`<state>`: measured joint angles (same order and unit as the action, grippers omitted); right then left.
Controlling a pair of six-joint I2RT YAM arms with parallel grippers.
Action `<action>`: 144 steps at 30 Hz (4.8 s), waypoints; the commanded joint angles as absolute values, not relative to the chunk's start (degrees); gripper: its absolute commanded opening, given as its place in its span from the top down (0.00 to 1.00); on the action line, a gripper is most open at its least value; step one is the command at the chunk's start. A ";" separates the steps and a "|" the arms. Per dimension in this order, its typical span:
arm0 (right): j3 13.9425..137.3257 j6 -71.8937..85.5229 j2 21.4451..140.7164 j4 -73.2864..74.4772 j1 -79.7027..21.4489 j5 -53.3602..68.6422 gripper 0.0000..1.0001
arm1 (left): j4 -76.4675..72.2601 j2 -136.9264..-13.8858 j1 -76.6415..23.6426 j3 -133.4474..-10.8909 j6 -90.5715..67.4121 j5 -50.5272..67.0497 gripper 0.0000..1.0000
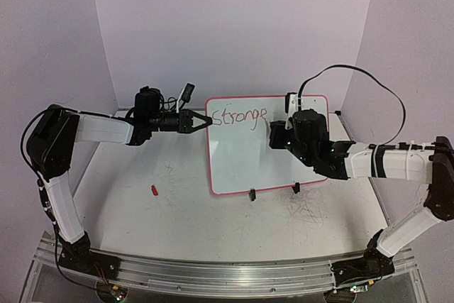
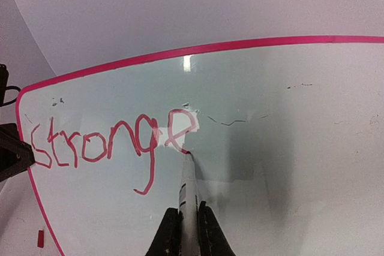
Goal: Write a sentence on the whiteboard
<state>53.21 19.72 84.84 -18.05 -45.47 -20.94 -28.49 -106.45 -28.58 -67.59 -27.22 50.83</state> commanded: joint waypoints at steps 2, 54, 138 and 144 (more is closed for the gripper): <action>54.26 18.76 80.82 -17.31 -44.83 -22.01 1.00 | -29.08 -104.59 -30.52 -67.69 -26.28 52.29 1.00; 53.16 18.42 83.39 -19.17 -41.97 -19.07 1.00 | -29.09 -104.57 -30.59 -67.78 -26.37 52.45 1.00; 48.61 12.50 67.93 -14.50 -41.44 -18.93 0.96 | -27.03 -100.56 -30.60 -63.60 -25.02 46.34 1.00; 49.71 15.59 69.72 -14.42 -41.12 -18.93 0.98 | -27.00 -100.56 -30.59 -63.03 -24.13 46.15 1.00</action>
